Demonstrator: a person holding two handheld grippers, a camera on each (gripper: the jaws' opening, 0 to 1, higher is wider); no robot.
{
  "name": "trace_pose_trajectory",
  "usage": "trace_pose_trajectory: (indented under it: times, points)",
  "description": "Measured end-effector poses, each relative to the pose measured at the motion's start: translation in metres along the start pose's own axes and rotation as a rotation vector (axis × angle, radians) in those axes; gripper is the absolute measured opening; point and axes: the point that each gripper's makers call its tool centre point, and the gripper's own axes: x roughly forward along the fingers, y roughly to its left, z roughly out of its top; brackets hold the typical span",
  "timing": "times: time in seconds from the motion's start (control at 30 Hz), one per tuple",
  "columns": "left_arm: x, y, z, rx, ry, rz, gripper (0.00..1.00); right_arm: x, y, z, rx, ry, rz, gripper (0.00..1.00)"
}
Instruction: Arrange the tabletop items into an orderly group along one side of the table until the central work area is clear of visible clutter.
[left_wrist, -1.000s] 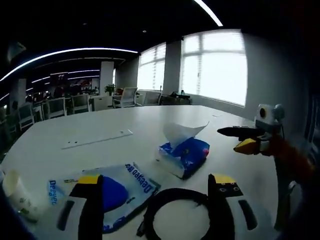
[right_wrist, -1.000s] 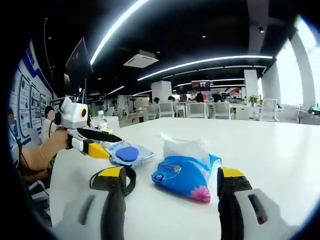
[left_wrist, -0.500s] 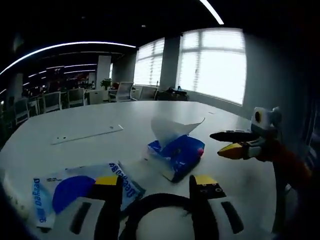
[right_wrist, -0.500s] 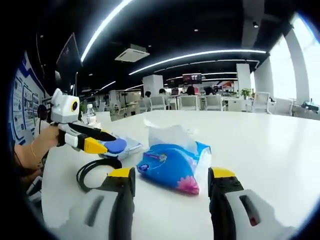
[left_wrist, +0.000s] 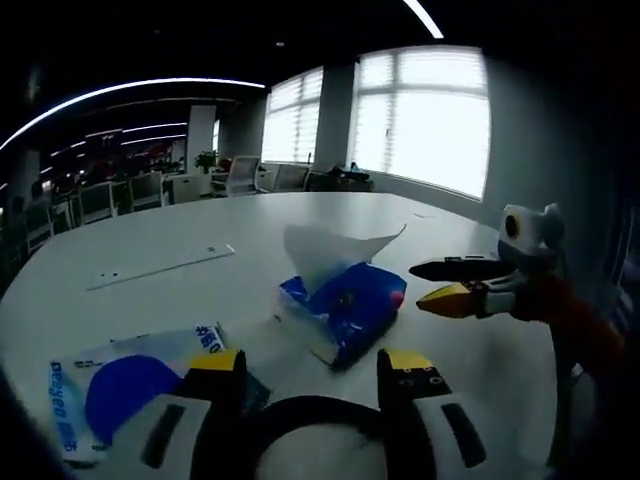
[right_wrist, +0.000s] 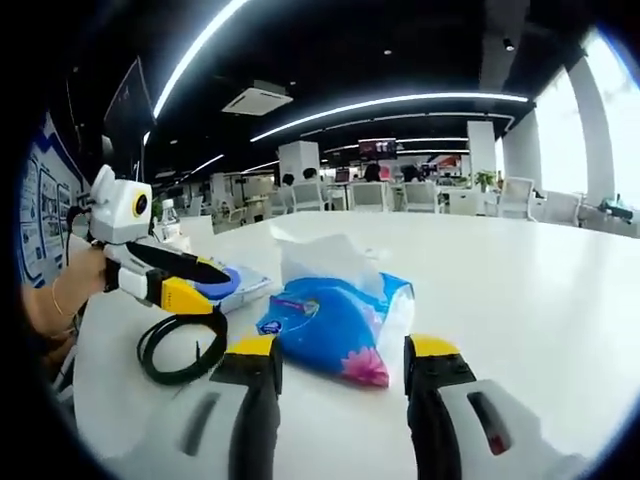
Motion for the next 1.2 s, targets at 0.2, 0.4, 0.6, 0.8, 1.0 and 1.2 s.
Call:
trace_pose_trajectory:
  times: [0.2,0.4,0.6,0.8,1.0,1.2]
  points:
    - [0.010,-0.002,0.000,-0.004,0.012,0.004,0.46,0.005,-0.009,-0.002,0.024,0.001,-0.033,0.38]
    - [0.016,-0.006,-0.002,-0.005,0.018,-0.001,0.44,0.012,-0.016,-0.006,0.047,0.008,-0.050,0.34]
    - [0.024,-0.006,-0.005,-0.004,0.023,0.012,0.37,0.014,-0.017,-0.003,0.066,-0.011,-0.046,0.32]
    - [0.032,-0.011,-0.006,-0.024,0.029,0.008,0.36,0.019,-0.021,-0.006,0.058,-0.005,-0.060,0.27]
    - [0.036,-0.007,-0.005,-0.033,0.034,0.044,0.28,0.021,-0.023,-0.007,0.065,-0.002,-0.063,0.25]
    - [0.039,-0.004,-0.002,-0.055,0.022,0.060,0.24,0.022,-0.022,-0.008,0.053,0.004,-0.065,0.22]
